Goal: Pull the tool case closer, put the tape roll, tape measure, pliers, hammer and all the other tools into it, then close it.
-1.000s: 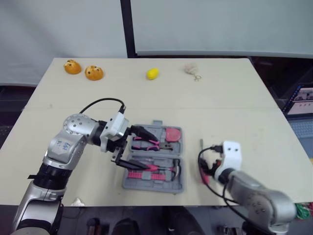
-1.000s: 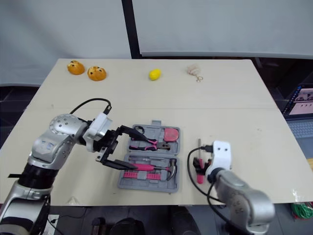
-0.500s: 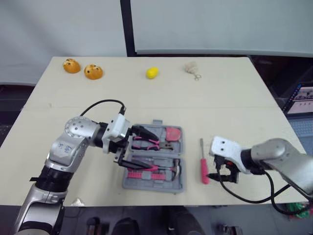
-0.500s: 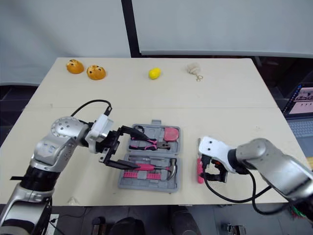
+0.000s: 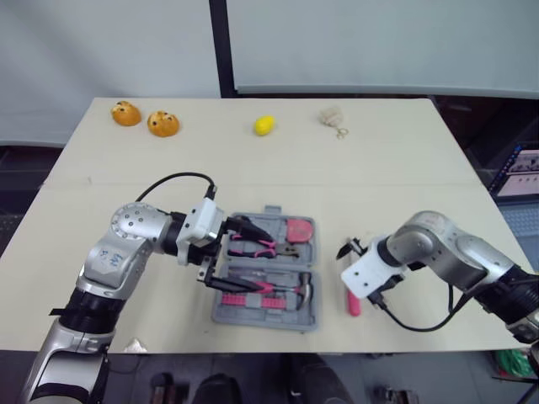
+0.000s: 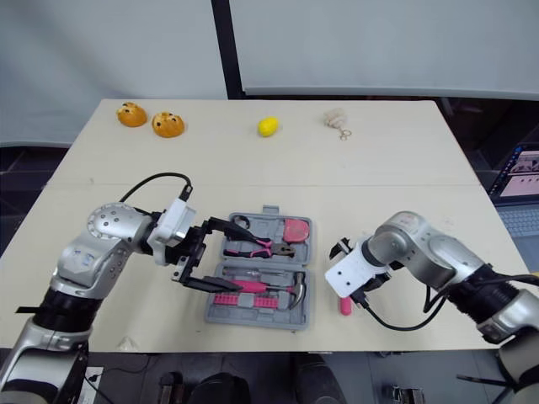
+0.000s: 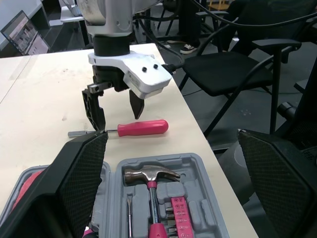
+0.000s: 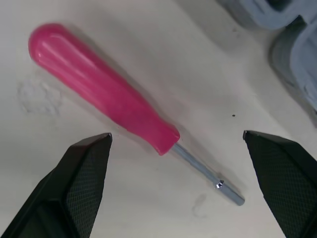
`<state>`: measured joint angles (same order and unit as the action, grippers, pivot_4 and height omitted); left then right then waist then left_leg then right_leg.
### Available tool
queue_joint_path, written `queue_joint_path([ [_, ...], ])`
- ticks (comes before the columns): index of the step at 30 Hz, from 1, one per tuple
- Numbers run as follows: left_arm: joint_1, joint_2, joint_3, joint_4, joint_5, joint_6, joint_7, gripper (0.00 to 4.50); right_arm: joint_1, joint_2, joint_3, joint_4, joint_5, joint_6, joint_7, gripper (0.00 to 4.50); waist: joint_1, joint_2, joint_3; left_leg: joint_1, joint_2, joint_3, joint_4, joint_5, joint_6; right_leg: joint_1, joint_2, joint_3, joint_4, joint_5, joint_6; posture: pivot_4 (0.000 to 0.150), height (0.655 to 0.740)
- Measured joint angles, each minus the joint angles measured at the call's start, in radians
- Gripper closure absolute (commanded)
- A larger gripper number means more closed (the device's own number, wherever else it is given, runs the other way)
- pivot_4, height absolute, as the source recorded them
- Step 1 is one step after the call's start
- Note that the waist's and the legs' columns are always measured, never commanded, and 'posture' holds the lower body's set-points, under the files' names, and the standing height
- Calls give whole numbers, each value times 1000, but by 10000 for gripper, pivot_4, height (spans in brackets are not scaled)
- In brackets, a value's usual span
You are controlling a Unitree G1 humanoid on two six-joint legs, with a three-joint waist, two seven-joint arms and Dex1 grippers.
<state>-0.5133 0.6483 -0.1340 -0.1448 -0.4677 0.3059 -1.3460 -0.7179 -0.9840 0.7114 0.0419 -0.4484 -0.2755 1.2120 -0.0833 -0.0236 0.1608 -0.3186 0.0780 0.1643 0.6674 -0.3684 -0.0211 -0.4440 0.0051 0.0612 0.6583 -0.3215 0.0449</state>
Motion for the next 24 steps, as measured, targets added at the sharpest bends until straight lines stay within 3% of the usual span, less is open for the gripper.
queue_joint_path([
  [6,-8,0,0,2,0,0,1,0,-1,44,0,79,-121,-185,-24,246,0,0,0,1,1,1,0,0,-1,0,0,0,2,-1,-2,1500,7400],
  [9,-21,-5,-1,3,1,0,1,0,5,58,-10,77,-152,-224,-21,8200,-3,0,0,3,2,1,0,1,-1,0,1,0,3,-1,-2,1500,7400],
  [12,-25,-6,-1,3,1,0,3,0,19,63,-18,77,-170,-247,-12,21908,-8,-1,-1,5,3,2,0,1,-2,1,2,1,4,-1,-4,1500,7400],
  [24,-29,-7,-1,5,2,0,8,0,27,105,-53,77,-190,-294,2,21908,-27,-2,-1,8,4,3,-1,2,-4,1,3,1,7,-2,-7,1500,7400],
])
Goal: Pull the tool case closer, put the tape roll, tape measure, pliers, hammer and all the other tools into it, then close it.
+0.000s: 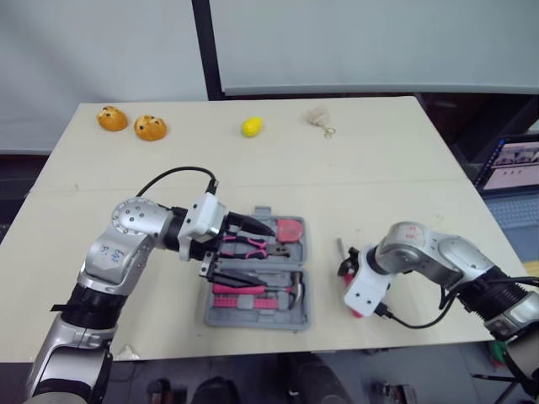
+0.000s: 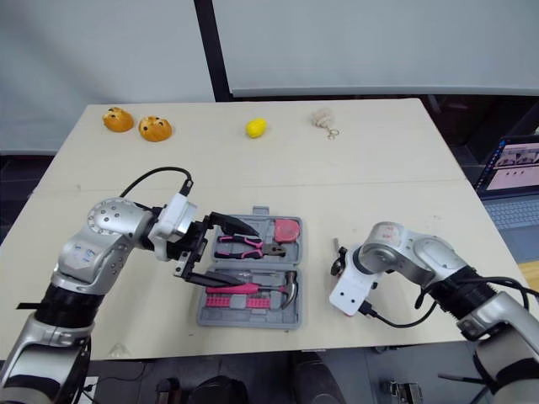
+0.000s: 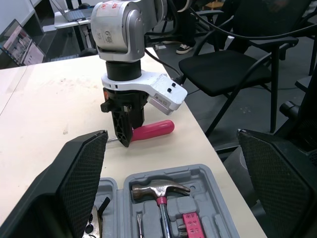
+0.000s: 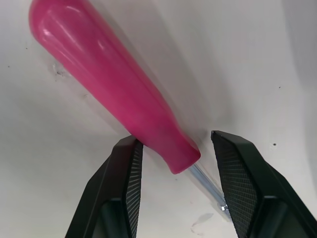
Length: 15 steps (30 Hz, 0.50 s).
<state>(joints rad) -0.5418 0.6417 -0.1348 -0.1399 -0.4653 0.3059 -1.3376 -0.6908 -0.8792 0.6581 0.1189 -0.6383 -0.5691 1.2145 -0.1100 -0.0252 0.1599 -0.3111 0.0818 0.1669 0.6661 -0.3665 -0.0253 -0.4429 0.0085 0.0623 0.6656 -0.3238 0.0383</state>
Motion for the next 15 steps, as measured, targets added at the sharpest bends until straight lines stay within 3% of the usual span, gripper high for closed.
queue_joint_path([
  [6,0,-1,0,1,0,0,7,0,7,30,-1,-34,10,-2,29,21908,1,0,0,0,0,0,0,0,0,0,0,0,1,0,0,1500,7400],
  [10,0,-1,0,2,1,-1,9,0,13,36,-1,-35,10,6,40,39260,4,0,0,0,0,0,0,0,0,0,0,0,1,0,0,1500,7400],
  [15,1,-7,-1,4,1,-5,15,0,74,25,-54,-73,54,114,76,39877,17,0,0,0,0,0,1,0,0,0,0,0,1,0,0,1500,7400],
])
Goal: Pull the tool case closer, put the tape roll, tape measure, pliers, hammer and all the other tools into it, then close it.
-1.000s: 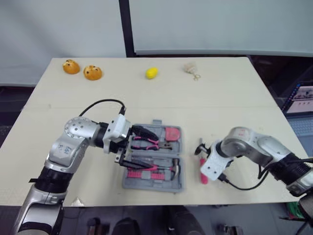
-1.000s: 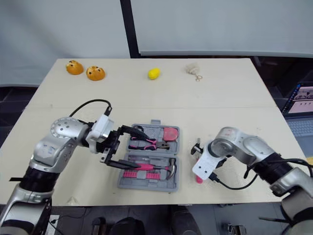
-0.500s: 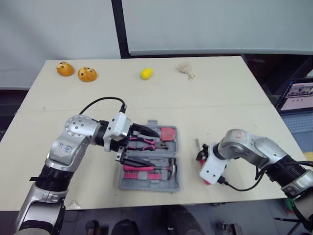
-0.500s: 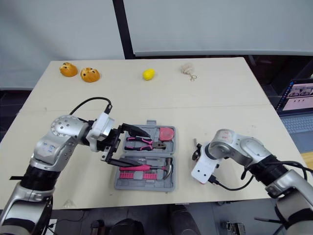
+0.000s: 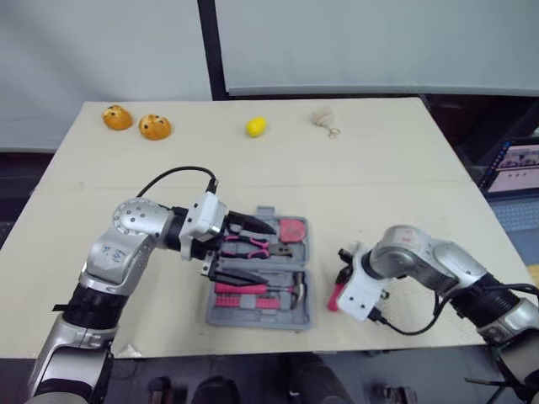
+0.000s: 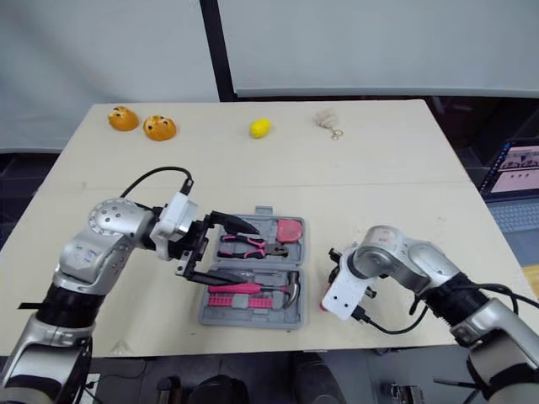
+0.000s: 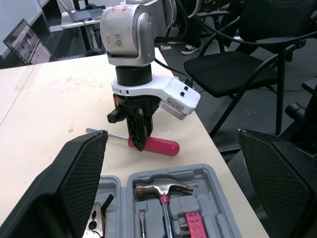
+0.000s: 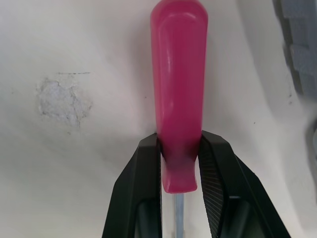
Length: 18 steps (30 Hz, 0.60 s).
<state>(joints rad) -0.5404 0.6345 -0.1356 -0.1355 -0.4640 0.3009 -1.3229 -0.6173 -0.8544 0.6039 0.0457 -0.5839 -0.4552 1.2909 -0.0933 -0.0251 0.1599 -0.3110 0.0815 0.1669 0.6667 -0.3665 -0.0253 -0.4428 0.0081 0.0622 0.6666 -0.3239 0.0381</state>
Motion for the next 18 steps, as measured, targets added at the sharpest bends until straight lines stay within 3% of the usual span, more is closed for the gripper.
queue_joint_path([
  [4,8,-1,-1,6,2,-10,0,0,176,-46,-104,-173,87,288,94,39877,21,0,0,-2,0,-2,1,0,0,0,0,-1,0,0,0,1500,7400],
  [10,8,-30,-13,30,3,-33,-9,0,372,-23,-258,-484,112,955,159,39877,32,0,0,-3,0,-2,5,-1,0,0,0,-1,1,1,2,1500,7400],
  [13,5,-50,-33,39,9,-51,-12,0,390,79,-292,-576,118,1368,138,39877,32,0,0,-4,0,-3,6,-1,-1,-1,1,-1,1,1,2,1500,7400],
  [18,1,-70,-42,66,20,-63,-11,0,334,219,-341,-581,158,1868,-23,39877,32,0,0,-7,-1,-4,8,-1,-1,-2,0,-1,2,1,2,1500,7400],
])
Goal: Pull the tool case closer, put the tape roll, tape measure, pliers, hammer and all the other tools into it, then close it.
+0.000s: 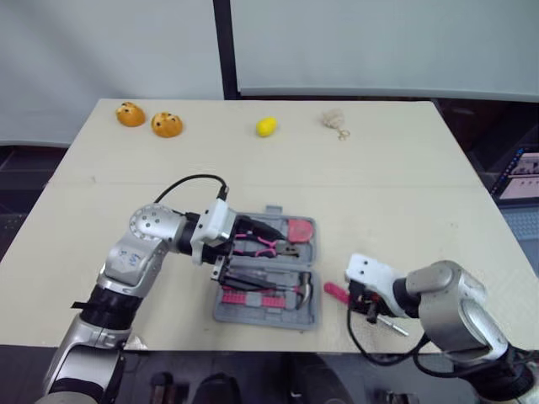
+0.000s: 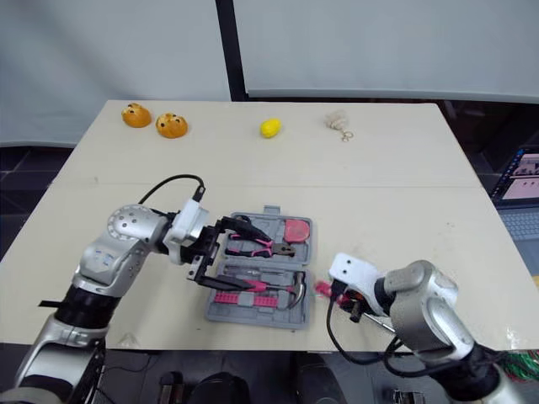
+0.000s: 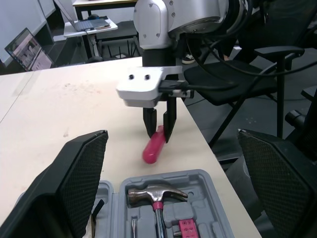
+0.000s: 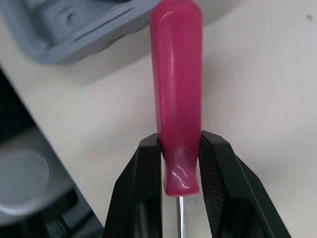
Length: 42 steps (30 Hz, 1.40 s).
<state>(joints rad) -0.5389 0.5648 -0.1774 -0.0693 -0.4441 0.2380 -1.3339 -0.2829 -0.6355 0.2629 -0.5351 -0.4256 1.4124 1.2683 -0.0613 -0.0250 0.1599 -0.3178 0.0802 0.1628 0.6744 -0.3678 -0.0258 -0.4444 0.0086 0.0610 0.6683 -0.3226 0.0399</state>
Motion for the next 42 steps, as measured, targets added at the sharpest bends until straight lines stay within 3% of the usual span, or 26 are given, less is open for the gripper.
queue_joint_path([
  [3,0,-3,0,2,2,-3,0,0,-51,82,-83,72,22,162,-124,39877,0,0,0,0,-1,0,-1,0,0,0,0,0,0,0,0,1500,7400],
  [8,2,-3,-1,0,2,-7,0,0,-114,255,-246,233,26,198,-284,39877,-3,0,0,-1,-2,0,-2,0,0,0,0,0,-1,0,1,1500,7400],
  [14,1,-1,0,0,2,-7,0,0,-192,277,-288,334,72,198,-398,39877,-10,0,0,-1,-2,-1,-2,0,0,0,0,-1,-1,0,1,1500,7400],
  [16,1,-1,0,0,2,-5,1,0,-206,292,-310,348,91,198,-430,29559,-17,0,0,-1,-2,-1,-2,0,0,0,0,0,-1,1,1,1500,7400],
  [19,0,-1,0,-5,2,4,2,0,-208,310,-356,345,128,198,-467,17768,-21,0,0,-1,-2,-2,-3,0,0,0,0,0,-1,1,1,1500,7400],
  [22,0,-1,0,-8,2,11,2,0,-196,311,-386,300,162,198,-494,2020,-22,0,0,-1,-2,-2,-4,0,0,0,0,-1,-2,1,1,1500,7400],
  [23,0,-1,0,-8,2,12,2,0,-192,310,-392,280,172,198,-500,878,-22,0,0,-1,-2,-2,-4,0,0,0,0,-1,-2,1,1,1500,7400],
  [29,-10,-3,0,-10,-1,23,-7,0,-45,290,-473,-41,257,198,-504,878,-21,1,0,-2,-3,-4,-8,1,-1,0,0,-1,-6,1,2,1500,7400],
  [33,-39,-8,-4,3,-1,22,-24,0,144,359,-524,-267,295,198,-543,878,-21,1,0,-2,-3,-4,-8,1,-2,0,0,-1,-6,1,3,1500,7400],
  [37,-54,-12,-8,11,-1,21,-46,0,254,473,-551,-414,299,198,-632,878,-25,1,0,-2,-3,-3,-8,1,-2,0,1,-1,-6,2,3,1500,7400],
  [42,-81,-14,-10,39,-1,21,-67,0,333,559,-535,-424,304,145,-725,878,-23,1,0,-2,-7,-4,-9,2,-2,0,0,-1,-6,2,3,1500,7400],
])
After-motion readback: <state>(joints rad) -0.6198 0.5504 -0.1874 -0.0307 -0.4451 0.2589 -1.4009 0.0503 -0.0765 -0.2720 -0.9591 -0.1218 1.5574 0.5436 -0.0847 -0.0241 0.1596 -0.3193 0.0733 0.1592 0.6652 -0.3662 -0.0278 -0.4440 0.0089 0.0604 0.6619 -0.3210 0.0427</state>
